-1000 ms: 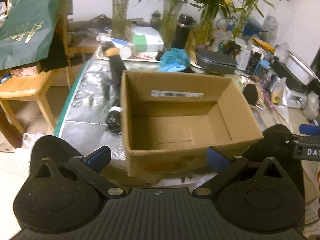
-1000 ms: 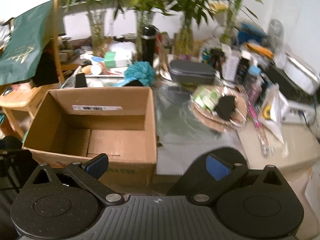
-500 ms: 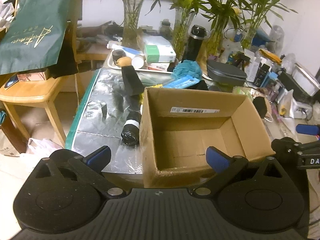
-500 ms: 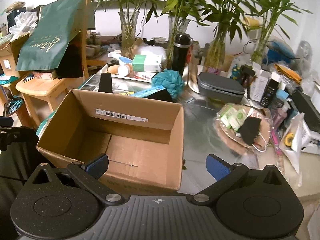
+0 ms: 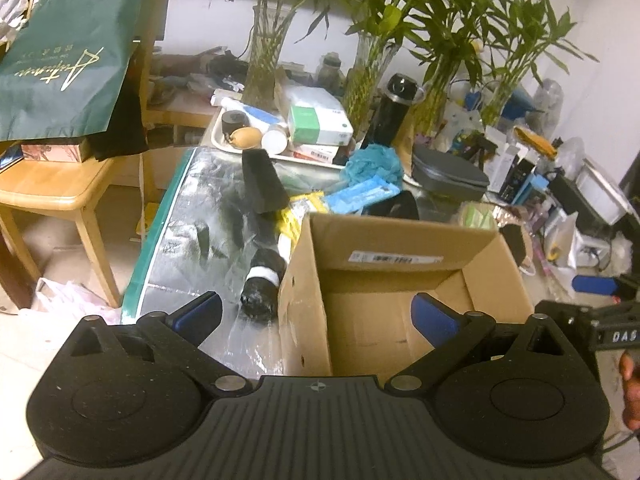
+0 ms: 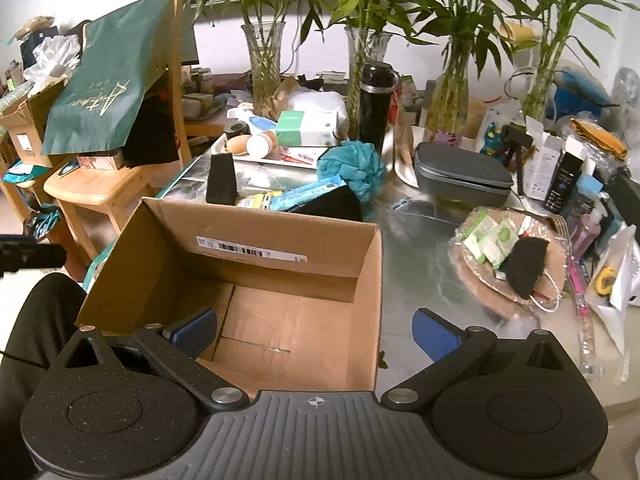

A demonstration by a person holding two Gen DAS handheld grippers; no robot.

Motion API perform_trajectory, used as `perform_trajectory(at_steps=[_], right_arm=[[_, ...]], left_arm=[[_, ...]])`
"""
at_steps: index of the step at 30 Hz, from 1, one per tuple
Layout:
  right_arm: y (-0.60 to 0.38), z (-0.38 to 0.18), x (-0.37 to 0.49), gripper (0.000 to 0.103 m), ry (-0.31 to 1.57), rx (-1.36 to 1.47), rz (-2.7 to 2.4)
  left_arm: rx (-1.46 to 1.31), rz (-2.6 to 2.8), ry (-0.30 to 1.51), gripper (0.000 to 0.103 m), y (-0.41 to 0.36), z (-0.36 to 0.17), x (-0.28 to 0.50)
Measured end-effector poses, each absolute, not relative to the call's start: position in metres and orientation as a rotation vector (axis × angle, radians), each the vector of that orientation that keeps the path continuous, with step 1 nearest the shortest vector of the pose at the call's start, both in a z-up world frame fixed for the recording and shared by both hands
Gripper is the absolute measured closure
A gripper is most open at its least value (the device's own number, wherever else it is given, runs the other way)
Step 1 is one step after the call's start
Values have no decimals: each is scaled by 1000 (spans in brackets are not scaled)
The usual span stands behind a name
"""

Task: Organize soft objects
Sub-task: 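Grasp the black-and-white wrapped roll with the left gripper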

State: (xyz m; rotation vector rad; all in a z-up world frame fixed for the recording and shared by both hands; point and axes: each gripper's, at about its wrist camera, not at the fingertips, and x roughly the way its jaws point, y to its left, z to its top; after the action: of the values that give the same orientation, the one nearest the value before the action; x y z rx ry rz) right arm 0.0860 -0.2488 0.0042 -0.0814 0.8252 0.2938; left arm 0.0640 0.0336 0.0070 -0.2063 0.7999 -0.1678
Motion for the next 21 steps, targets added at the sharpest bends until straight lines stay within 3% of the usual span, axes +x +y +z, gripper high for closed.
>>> perform_trajectory(at_steps=[21], right_arm=[[-270, 9, 118, 0, 781, 56, 338]], left_arm=[[-361, -172, 811, 0, 97, -3, 148]])
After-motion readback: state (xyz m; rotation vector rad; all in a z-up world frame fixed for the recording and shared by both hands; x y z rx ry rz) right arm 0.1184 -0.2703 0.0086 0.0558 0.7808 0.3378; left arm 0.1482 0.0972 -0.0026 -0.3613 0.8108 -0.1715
